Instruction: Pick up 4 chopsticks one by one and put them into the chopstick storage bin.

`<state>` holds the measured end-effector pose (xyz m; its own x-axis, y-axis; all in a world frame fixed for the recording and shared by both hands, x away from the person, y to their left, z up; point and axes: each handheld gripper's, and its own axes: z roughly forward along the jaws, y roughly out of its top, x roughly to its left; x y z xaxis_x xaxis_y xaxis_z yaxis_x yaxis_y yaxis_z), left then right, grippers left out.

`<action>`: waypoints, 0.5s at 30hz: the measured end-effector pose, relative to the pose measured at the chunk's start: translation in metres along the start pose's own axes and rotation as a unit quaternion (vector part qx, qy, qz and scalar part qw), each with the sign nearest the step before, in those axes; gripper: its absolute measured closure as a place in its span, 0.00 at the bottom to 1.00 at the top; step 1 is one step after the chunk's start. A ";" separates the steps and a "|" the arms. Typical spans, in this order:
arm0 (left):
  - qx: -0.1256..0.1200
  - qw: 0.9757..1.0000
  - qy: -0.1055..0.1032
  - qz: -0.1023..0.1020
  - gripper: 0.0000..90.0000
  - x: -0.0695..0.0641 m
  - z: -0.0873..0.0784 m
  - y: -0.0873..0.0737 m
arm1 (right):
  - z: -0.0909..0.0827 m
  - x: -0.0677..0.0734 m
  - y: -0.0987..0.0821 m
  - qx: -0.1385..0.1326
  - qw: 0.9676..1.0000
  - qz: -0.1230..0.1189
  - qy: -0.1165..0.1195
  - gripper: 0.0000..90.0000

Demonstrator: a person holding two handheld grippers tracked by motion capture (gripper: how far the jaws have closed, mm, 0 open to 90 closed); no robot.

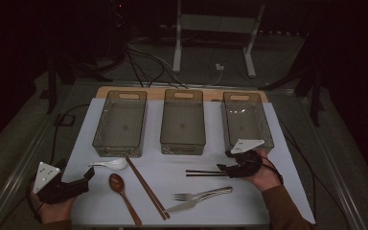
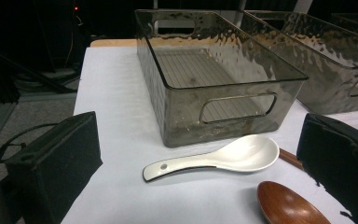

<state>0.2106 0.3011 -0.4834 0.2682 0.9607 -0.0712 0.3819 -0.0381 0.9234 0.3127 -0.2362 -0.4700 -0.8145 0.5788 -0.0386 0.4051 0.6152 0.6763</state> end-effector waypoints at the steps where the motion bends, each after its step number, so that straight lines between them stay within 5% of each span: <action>1: 0.000 1.000 0.000 0.000 0.01 0.000 0.000 0.000 | 0.003 0.000 0.001 0.007 1.000 -0.006 0.005 0.44; 8: 0.000 1.000 0.000 0.000 0.01 0.000 0.001 0.000 | 0.027 -0.002 -0.002 0.057 0.997 -0.028 0.032 0.62; 15: 0.000 1.000 -0.001 -0.001 0.01 0.000 0.001 0.000 | 0.039 0.001 -0.002 0.076 0.994 -0.052 0.050 0.75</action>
<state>0.2110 0.3008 -0.4840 0.2686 0.9605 -0.0730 0.3828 -0.0369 0.9231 0.3277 -0.2156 -0.5002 -0.8896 0.4560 -0.0245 0.3681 0.7478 0.5526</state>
